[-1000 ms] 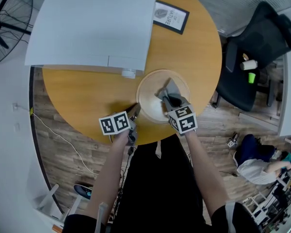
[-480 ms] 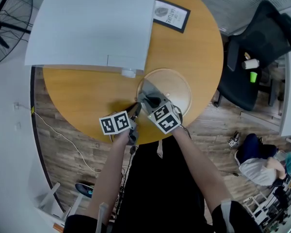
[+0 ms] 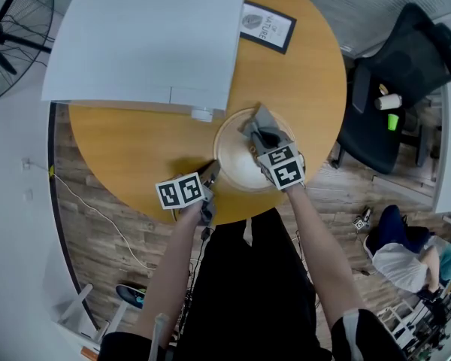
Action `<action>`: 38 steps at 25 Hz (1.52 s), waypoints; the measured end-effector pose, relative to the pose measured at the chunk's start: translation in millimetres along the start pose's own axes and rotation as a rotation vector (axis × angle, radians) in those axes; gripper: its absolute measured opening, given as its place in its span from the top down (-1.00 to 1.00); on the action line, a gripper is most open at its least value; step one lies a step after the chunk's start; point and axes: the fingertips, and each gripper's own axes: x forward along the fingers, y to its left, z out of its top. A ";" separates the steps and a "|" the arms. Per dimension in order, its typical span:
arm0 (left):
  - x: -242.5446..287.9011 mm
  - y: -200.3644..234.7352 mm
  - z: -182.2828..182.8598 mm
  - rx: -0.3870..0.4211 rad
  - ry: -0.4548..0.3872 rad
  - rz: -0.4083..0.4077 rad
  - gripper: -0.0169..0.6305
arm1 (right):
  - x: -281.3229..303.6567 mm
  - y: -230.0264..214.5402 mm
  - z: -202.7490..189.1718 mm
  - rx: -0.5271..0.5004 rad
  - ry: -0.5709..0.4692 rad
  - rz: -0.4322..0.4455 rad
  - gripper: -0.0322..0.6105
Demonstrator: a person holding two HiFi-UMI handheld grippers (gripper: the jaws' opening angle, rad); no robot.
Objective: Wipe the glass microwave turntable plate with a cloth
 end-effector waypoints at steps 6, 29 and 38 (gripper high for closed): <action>-0.1 -0.1 0.2 -0.008 0.000 -0.008 0.87 | -22.3 -25.2 -20.6 0.103 -0.010 -0.086 0.82; 1.0 2.0 0.6 0.000 -0.007 -0.002 0.86 | -51.0 97.6 -79.4 0.033 0.143 0.026 0.82; -0.6 -0.4 -2.9 0.011 -0.016 0.001 0.85 | -115.6 83.4 -57.7 0.136 -0.044 0.010 0.82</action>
